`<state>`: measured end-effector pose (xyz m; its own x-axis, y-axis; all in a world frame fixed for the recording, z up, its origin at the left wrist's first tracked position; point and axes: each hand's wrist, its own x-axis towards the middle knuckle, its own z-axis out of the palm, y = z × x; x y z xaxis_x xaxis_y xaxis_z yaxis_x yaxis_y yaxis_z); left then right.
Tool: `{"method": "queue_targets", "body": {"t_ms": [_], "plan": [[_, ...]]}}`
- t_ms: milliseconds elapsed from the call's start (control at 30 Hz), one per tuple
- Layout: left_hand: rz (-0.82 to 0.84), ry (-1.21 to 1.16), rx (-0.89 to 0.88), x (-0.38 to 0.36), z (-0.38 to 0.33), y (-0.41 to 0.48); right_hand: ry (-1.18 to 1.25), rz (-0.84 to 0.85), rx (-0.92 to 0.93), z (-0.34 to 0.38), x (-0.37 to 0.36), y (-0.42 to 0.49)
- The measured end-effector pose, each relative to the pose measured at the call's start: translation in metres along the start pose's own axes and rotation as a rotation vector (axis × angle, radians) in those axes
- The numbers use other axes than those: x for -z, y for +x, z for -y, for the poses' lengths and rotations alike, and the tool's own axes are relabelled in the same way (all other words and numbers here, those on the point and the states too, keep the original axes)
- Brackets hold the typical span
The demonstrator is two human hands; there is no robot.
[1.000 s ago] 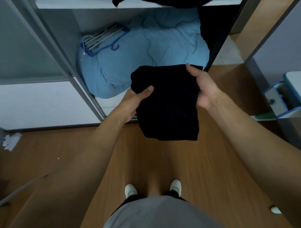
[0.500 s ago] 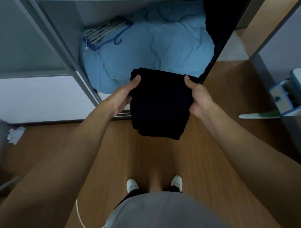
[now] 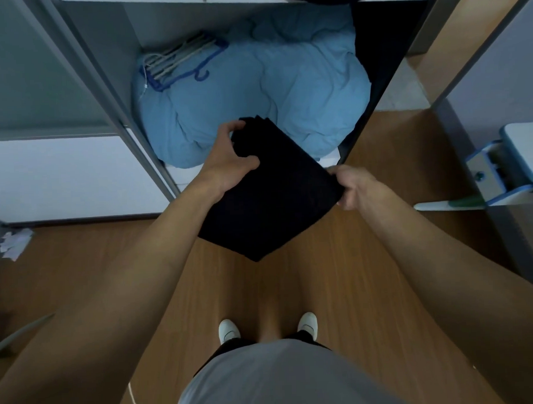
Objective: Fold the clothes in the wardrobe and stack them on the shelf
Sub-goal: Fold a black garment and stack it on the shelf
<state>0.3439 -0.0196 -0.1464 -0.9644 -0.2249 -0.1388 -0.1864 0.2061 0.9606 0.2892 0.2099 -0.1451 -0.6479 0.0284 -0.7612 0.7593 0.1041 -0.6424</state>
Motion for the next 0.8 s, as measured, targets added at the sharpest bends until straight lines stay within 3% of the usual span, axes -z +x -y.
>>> {"method": "queue_targets", "body": {"t_ms": [133, 333, 433, 533, 667, 800], "plan": [[0.066, 0.044, -0.049, 0.010, -0.003, -0.001, -0.216, -0.034, 0.096, -0.004, -0.004, 0.003], [0.006, 0.001, -0.004, 0.014, -0.004, -0.003, -0.933, -0.117, 0.432, 0.010, -0.006, 0.000], [0.020, -0.025, -0.017, 0.018, -0.010, -0.002, -0.818, 0.174, 0.701, 0.018, -0.019, -0.017], [0.051, -0.079, -0.045, 0.024, -0.022, 0.002, -1.028, 0.416, 0.858, 0.026, -0.041, -0.028], [0.084, -0.161, -0.100, 0.036, -0.030, 0.003, -1.091, 0.386, 0.832, 0.043, -0.057, -0.030], [0.038, -0.034, -0.139, 0.057, -0.021, 0.001, -1.004, 0.302, 0.787, 0.054, -0.071, -0.036]]}}
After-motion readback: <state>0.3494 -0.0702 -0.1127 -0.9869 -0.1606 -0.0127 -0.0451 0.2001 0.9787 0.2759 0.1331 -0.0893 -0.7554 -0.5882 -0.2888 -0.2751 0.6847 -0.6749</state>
